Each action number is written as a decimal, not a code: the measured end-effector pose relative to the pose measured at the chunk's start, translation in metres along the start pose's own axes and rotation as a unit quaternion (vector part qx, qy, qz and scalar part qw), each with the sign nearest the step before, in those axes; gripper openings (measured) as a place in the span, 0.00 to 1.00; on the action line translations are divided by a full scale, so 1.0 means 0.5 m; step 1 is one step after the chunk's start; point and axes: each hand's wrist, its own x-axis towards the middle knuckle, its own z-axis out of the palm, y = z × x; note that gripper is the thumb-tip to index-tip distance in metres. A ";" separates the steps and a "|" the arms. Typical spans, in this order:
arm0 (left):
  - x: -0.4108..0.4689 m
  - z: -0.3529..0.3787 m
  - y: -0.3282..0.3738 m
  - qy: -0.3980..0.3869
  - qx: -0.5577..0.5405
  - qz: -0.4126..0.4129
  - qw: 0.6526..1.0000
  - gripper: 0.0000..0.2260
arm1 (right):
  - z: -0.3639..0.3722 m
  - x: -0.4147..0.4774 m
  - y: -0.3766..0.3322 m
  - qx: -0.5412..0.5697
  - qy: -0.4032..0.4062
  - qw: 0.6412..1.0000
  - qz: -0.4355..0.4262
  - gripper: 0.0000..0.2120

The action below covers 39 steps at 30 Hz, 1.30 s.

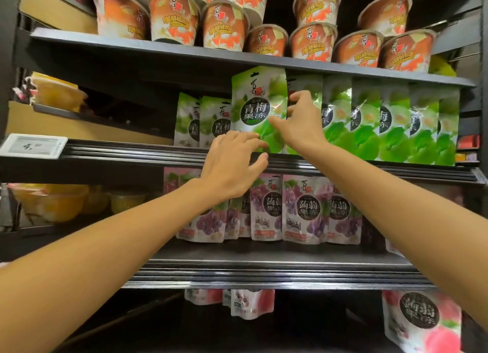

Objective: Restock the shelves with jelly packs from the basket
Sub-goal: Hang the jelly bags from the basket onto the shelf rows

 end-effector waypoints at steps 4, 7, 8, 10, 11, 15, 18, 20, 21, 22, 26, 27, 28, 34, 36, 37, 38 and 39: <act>-0.009 -0.011 -0.006 0.010 -0.035 -0.001 0.999 0.16 | -0.011 -0.022 0.018 -0.013 0.038 0.998 -0.052 0.19; -0.030 -0.025 -0.002 0.040 -0.105 -0.024 0.993 0.12 | -0.024 -0.049 0.032 0.004 0.052 0.998 -0.048 0.11; -0.042 -0.028 0.000 0.052 -0.136 -0.034 0.989 0.11 | -0.029 -0.065 0.035 0.015 0.057 0.997 -0.051 0.10; -0.075 -0.032 0.005 0.076 -0.192 -0.056 0.977 0.09 | -0.036 -0.109 0.042 0.043 0.061 0.995 -0.059 0.08; -0.095 -0.033 0.008 0.084 -0.216 -0.066 0.970 0.08 | -0.039 -0.136 0.046 0.056 0.059 0.995 -0.062 0.08; -0.199 -0.027 0.023 0.095 -0.288 -0.113 0.946 0.08 | -0.035 -0.273 0.077 0.090 0.040 0.995 -0.035 0.07; -0.315 -0.013 0.034 0.067 -0.336 -0.156 0.926 0.08 | -0.025 -0.411 0.119 0.124 -0.007 0.992 0.023 0.06; -0.414 0.003 0.047 0.009 -0.389 -0.202 0.899 0.08 | -0.016 -0.522 0.152 0.146 -0.042 0.985 0.079 0.06; -0.470 0.014 0.055 -0.019 -0.405 -0.229 0.885 0.09 | -0.010 -0.583 0.170 0.152 -0.061 0.980 0.113 0.06; -0.529 0.027 0.063 -0.047 -0.413 -0.257 0.872 0.09 | -0.003 -0.647 0.189 0.157 -0.082 0.973 0.151 0.08; -0.802 0.091 0.098 -0.164 -0.436 -0.388 0.796 0.10 | 0.020 -0.939 0.275 0.155 -0.183 0.920 0.310 0.10; -0.873 0.108 0.106 -0.190 -0.439 -0.417 0.773 0.10 | 0.023 -1.013 0.298 0.140 -0.208 0.907 0.339 0.11; -0.946 0.126 0.116 -0.217 -0.441 -0.447 0.747 0.11 | 0.025 -1.086 0.321 0.123 -0.234 0.890 0.372 0.11; -1.399 0.207 0.211 -0.349 -0.362 -0.619 0.603 0.12 | 0.021 -1.490 0.470 0.024 -0.382 0.735 0.559 0.09; -1.537 0.231 0.258 -0.372 -0.336 -0.665 0.553 0.09 | 0.012 -1.621 0.519 -0.021 -0.426 0.692 0.583 0.07; -1.600 0.243 0.283 -0.379 -0.323 -0.692 0.523 0.10 | 0.008 -1.685 0.543 -0.039 -0.441 0.670 0.596 0.07; -1.661 0.258 0.309 -0.388 -0.312 -0.714 0.492 0.10 | 0.006 -1.746 0.565 -0.056 -0.449 0.649 0.612 0.08; -1.717 0.273 0.336 -0.394 -0.307 -0.730 0.467 0.11 | 0.006 -1.807 0.586 -0.071 -0.449 0.634 0.626 0.09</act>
